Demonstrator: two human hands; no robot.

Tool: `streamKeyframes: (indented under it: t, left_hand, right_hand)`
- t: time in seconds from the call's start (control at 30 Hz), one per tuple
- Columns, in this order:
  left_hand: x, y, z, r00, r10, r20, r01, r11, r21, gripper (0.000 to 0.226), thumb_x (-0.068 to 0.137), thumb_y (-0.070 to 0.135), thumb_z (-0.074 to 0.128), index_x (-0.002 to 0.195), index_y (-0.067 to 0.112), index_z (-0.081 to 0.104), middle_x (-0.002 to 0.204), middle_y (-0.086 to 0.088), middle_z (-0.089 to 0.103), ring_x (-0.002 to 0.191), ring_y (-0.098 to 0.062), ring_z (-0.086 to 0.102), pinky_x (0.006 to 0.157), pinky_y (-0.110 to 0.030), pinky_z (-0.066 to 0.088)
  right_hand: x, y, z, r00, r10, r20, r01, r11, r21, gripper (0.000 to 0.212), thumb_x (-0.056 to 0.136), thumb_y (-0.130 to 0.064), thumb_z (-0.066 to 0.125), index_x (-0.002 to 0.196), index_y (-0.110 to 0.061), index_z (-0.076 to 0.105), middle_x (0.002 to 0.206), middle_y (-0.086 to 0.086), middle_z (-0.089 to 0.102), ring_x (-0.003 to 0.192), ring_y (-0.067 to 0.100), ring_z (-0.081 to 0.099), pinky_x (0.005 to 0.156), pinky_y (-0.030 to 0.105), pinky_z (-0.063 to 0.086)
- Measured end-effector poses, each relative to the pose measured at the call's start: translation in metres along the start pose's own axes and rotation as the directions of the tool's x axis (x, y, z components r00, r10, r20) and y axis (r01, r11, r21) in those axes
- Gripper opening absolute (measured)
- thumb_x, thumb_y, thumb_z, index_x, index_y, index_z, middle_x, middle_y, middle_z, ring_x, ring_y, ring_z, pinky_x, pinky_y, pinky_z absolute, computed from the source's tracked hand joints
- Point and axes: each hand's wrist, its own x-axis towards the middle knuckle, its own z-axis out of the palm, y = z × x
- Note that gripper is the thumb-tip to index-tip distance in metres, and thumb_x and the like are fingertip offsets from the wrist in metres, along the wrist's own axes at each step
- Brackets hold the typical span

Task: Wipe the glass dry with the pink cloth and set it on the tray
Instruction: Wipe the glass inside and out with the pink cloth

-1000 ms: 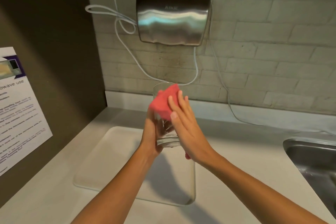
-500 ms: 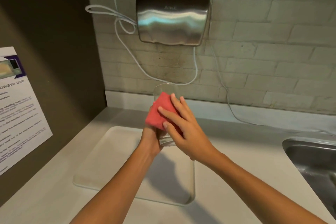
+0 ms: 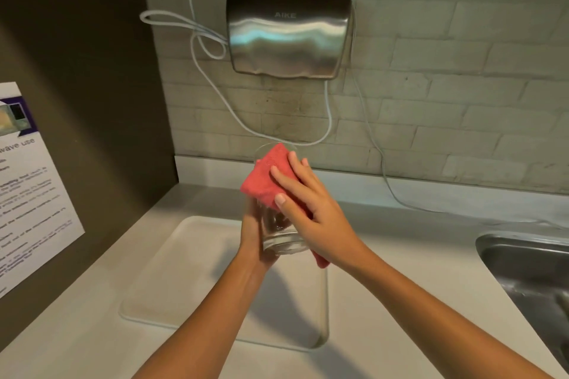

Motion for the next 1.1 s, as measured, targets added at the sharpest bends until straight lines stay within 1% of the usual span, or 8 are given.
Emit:
streamKeyframes:
  t: [0.27,0.37,0.47,0.53,0.67,0.8,0.93,1.1]
  left_hand:
    - [0.004,0.010,-0.007,0.985,-0.148,0.091,0.150,0.989,-0.011,0.042,0.093,0.046,0.041,0.095,0.024,0.076,0.107,-0.012,0.070,0.117,-0.041,0.056,0.095,-0.071,0.034]
    - [-0.001,0.008,-0.006,0.984,-0.159,0.085,0.160,0.987,0.000,0.045,0.089,0.056,0.044,0.094,0.025,0.077,0.104,-0.012,0.072,0.098,-0.035,0.067,0.082,-0.059,0.051]
    - [-0.006,0.006,0.000,0.989,-0.146,0.041,0.147,0.989,-0.020,0.063,0.073,0.061,0.056,0.117,0.018,0.065,0.113,-0.014,0.070,0.101,-0.031,0.066,0.087,-0.048,0.052]
    - [-0.005,0.004,-0.002,0.993,-0.112,0.025,0.112,0.994,0.004,0.059,0.075,0.058,0.054,0.116,0.017,0.066,0.110,-0.011,0.072,0.096,-0.025,0.069,0.079,-0.039,0.058]
    - [-0.005,0.004,-0.016,0.989,-0.147,0.010,0.147,0.987,-0.061,0.057,0.096,0.048,0.031,0.080,0.018,0.076,0.075,-0.004,0.077,0.065,-0.018,0.073,0.055,-0.027,0.059]
    - [-0.006,0.003,-0.011,0.992,-0.122,0.026,0.123,0.992,-0.025,0.046,0.080,0.053,0.049,0.094,0.013,0.067,0.081,-0.006,0.073,0.068,-0.021,0.071,0.055,-0.035,0.059]
    - [0.000,0.009,0.006,0.990,-0.127,0.057,0.128,0.992,-0.013,0.056,0.087,0.056,0.042,0.102,0.009,0.071,0.095,-0.012,0.075,0.079,-0.024,0.073,0.064,-0.036,0.060]
    - [0.006,0.014,-0.003,0.998,-0.049,0.031,0.053,0.991,-0.122,0.067,0.099,0.045,0.027,0.064,0.021,0.079,0.074,-0.003,0.076,0.064,-0.017,0.073,0.056,-0.033,0.060]
  right_hand:
    - [0.013,0.010,0.010,1.000,-0.017,-0.013,0.015,0.993,-0.117,0.039,0.093,-0.024,0.048,0.132,-0.021,0.045,0.146,-0.012,0.016,0.139,0.006,0.003,0.104,0.001,-0.001]
    - [0.020,0.012,0.007,0.999,-0.027,0.039,0.031,0.995,-0.093,0.041,0.093,-0.028,0.046,0.134,-0.022,0.043,0.152,-0.006,0.017,0.141,0.009,0.003,0.112,0.014,0.004]
    - [0.035,0.009,0.001,0.990,0.141,-0.033,-0.140,0.990,0.015,0.045,0.095,-0.028,0.046,0.138,-0.025,0.035,0.155,-0.004,0.009,0.142,0.011,0.000,0.117,0.034,0.007]
    - [0.029,0.007,0.004,0.993,0.115,-0.008,-0.116,0.993,-0.035,0.059,0.090,-0.040,0.052,0.141,-0.027,0.026,0.155,-0.006,0.002,0.142,0.010,-0.007,0.116,0.032,0.002]
    - [-0.005,0.019,0.011,0.969,-0.186,0.165,0.222,0.946,-0.237,0.061,0.088,-0.052,0.040,0.140,-0.021,0.031,0.153,-0.004,0.014,0.143,0.010,-0.006,0.117,0.036,0.005]
    - [0.011,0.024,0.005,0.986,-0.128,0.105,0.144,0.977,-0.159,0.053,0.094,-0.045,0.038,0.140,-0.020,0.030,0.150,-0.011,0.011,0.141,0.005,-0.007,0.115,0.021,0.000]
    - [0.040,0.014,0.004,0.994,0.088,-0.070,-0.091,0.994,-0.054,0.048,0.097,-0.029,0.040,0.142,-0.021,0.025,0.151,-0.013,0.004,0.139,0.005,-0.007,0.114,0.027,0.002]
    - [0.008,0.016,0.008,0.982,-0.148,0.120,0.165,0.975,-0.146,0.048,0.093,-0.035,0.039,0.139,-0.021,0.033,0.150,-0.013,0.012,0.141,0.004,-0.003,0.115,0.019,0.001]
